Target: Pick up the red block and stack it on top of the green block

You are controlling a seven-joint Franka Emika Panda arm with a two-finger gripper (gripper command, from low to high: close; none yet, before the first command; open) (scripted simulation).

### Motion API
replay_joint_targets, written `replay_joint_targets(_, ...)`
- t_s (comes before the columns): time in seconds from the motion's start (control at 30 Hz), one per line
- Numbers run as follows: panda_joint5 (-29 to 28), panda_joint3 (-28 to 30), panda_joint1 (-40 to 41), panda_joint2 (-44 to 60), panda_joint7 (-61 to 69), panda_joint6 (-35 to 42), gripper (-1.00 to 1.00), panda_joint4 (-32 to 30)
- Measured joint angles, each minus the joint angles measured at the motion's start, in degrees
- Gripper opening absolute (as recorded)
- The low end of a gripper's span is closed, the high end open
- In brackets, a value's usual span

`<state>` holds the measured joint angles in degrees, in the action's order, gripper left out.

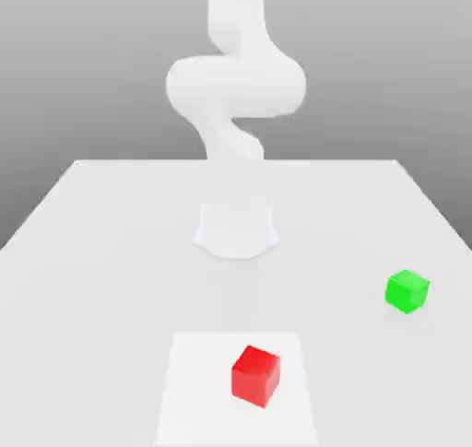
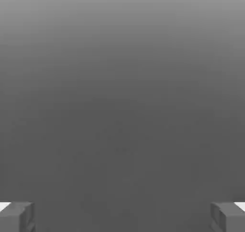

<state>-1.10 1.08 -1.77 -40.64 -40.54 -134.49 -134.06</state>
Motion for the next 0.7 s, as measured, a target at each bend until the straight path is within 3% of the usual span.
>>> replay_joint_targets(0.37,-2.0,5.7,-7.2,23.1,25.8,-12.1,0.0,-10.2)
replay_joint_targets(0.7,2.3,6.2,-9.6,44.0,52.5,-23.2,0.0,-18.9)
